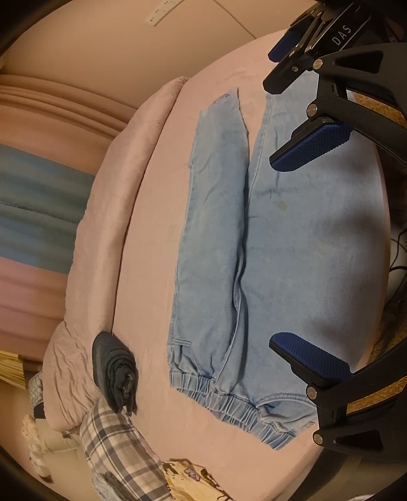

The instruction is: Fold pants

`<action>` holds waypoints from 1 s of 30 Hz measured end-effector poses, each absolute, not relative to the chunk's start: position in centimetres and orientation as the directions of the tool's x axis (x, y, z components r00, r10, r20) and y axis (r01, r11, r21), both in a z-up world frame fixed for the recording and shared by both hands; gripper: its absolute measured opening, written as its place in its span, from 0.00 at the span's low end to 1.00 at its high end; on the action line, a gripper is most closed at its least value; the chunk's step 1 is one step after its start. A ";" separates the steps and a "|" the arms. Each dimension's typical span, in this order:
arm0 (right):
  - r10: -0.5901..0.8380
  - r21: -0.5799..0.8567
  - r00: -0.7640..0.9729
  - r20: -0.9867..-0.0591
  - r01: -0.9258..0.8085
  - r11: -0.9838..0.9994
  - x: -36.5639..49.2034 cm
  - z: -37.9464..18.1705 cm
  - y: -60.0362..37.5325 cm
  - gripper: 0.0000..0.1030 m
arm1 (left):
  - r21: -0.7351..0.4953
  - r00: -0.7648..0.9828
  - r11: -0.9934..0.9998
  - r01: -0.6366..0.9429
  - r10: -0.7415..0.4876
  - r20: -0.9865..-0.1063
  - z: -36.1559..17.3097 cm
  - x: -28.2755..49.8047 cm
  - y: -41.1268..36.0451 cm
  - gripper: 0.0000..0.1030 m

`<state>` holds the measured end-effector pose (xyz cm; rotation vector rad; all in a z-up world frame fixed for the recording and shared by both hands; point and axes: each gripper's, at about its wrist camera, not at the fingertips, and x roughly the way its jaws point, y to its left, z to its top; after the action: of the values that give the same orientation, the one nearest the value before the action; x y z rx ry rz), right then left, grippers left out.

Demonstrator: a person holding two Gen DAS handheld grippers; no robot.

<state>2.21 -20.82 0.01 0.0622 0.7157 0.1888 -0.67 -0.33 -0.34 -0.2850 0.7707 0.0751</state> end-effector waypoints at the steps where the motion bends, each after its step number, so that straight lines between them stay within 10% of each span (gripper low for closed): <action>1: 0.194 0.121 0.738 -0.646 -0.152 0.981 2.2 0.0 -20.8 0.92 | -0.227 0.716 0.959 -0.171 -0.038 -0.697 -0.3 -0.7 -0.3 1.00; 30: 0.188 0.114 0.734 -0.653 -0.151 0.982 2.1 -0.1 -20.5 0.92 | -0.230 0.720 0.956 -0.181 -0.031 -0.693 -0.2 -0.9 -0.4 1.00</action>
<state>2.12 -20.54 -0.10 0.0543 0.7233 0.1861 -0.90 -0.37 -0.22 -0.2928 0.7650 0.0844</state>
